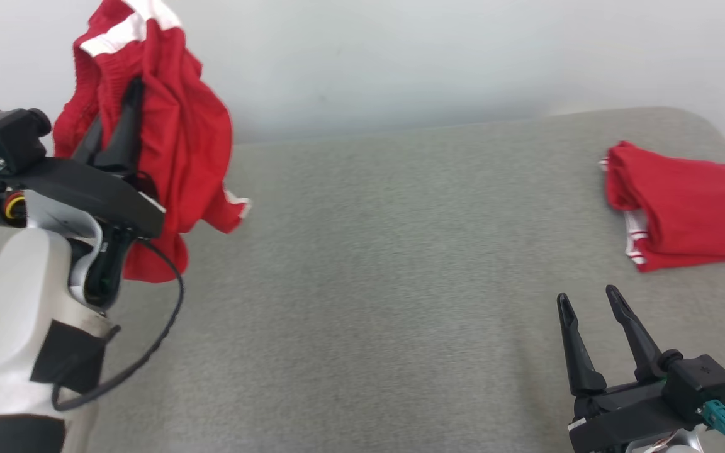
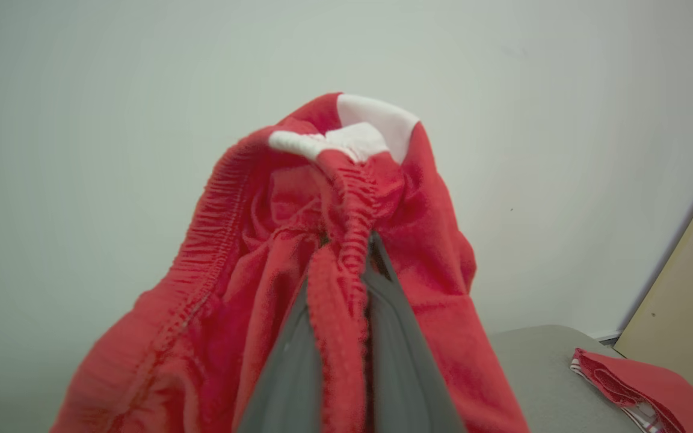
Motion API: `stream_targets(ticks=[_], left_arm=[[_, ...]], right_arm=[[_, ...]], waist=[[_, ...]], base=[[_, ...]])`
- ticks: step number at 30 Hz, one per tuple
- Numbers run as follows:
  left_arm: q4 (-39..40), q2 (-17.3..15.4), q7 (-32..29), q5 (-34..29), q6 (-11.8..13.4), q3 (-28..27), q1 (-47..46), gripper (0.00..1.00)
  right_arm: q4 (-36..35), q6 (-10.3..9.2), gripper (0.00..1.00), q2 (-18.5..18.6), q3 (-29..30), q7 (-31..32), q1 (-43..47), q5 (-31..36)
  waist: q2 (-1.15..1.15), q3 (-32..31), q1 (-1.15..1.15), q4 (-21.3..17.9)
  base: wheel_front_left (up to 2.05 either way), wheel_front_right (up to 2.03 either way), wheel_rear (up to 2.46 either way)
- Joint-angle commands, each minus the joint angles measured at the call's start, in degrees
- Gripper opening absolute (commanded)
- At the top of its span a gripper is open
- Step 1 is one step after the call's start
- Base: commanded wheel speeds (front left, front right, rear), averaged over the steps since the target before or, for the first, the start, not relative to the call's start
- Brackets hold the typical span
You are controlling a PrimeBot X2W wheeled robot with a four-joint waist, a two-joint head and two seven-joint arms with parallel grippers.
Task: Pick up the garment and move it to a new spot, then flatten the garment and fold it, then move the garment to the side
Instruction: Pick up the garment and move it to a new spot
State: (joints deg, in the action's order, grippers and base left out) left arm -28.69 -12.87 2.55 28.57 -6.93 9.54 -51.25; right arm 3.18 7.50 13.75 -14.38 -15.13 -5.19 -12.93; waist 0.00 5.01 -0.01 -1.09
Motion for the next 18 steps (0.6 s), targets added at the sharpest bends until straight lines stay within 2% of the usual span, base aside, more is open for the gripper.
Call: stream_targets(ticks=[1, 10, 18], left_arm=[[2.67, 0.41, -0.45, 0.73, 0.48, -0.23, 1.83, 0.00], [14.00, 2.44, -4.68, 2.44, 1.91, 1.94, 7.71, 0.00], [18.04, 2.21, -3.94, -1.85, 1.54, 7.38, 12.58, 0.00]], right_arm=[[-0.15, -0.02, 1.00, -0.32, -0.03, -0.03, 0.91, -0.14], [-0.43, -0.02, 1.00, -0.33, 0.71, -0.03, 1.48, -0.04], [-1.34, -0.02, 1.00, -0.72, 1.46, -0.04, 1.18, -0.28]], waist=[[0.00, -2.82, 0.01, -4.30], [0.00, -3.30, 0.01, -9.71], [0.00, -2.02, 0.01, -13.20]], base=[[0.00, 0.00, 0.00], [0.00, 0.00, 0.00], [0.00, 0.00, 0.00]])
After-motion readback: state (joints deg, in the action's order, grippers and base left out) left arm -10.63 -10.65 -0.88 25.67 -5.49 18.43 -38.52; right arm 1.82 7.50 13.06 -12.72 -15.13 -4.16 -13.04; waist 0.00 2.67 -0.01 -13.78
